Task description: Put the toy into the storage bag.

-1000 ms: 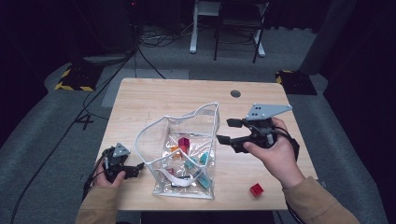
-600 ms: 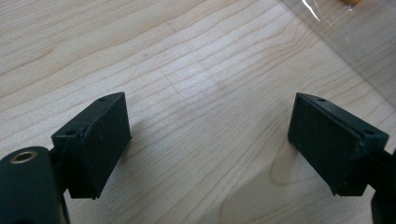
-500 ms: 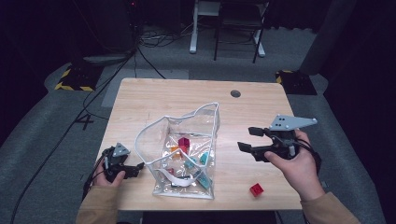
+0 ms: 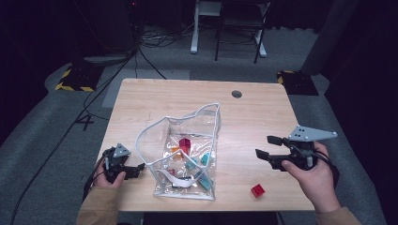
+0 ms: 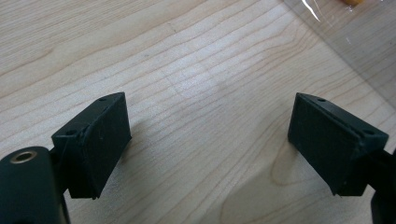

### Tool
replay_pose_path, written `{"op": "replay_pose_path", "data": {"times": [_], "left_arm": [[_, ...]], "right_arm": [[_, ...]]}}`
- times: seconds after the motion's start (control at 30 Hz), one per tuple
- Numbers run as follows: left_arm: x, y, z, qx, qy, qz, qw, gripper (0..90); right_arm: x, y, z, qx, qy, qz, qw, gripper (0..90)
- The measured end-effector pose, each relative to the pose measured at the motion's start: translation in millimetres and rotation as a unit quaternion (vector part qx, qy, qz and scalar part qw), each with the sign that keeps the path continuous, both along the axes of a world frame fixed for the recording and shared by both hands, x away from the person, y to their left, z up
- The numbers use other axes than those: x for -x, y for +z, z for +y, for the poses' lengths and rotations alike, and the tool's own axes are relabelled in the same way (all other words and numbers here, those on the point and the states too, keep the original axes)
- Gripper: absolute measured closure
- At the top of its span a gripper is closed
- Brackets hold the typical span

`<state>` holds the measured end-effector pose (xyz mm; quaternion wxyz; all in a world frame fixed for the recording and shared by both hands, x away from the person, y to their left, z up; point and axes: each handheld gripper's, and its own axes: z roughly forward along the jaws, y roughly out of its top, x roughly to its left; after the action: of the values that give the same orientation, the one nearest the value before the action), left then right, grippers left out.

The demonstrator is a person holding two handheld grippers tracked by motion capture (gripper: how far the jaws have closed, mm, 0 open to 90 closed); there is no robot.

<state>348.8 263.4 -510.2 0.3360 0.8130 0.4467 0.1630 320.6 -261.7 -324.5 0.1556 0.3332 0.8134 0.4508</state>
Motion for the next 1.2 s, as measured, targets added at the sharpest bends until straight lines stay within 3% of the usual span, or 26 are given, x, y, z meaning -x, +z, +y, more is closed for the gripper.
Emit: {"op": "replay_pose_path", "data": {"times": [0.27, 0.6, 0.9, 1.2], "left_arm": [[0.0, 0.0, 0.0, 0.000, 0.000, 0.000, 1.0000, 13.3], [0.0, 0.0, 0.0, -0.001, 0.000, 0.000, 1.0000, 13.3], [0.0, 0.0, -0.1, 0.000, 0.000, 0.000, 1.0000, 13.3], [0.0, 0.0, -0.1, -0.001, 0.000, 0.000, 1.0000, 13.3]], "right_arm": [[7.6, -25.9, -12.0, 0.013, -0.017, 0.012, 0.9997, 31.5], [17.7, -64.6, -19.8, 0.010, -0.028, 0.040, 0.9987, 31.2], [29.3, -110.0, -23.3, 0.000, -0.034, 0.078, 0.9964, 31.1], [35.7, -139.7, -19.0, 0.021, -0.031, 0.096, 0.9947, 31.1]]}}
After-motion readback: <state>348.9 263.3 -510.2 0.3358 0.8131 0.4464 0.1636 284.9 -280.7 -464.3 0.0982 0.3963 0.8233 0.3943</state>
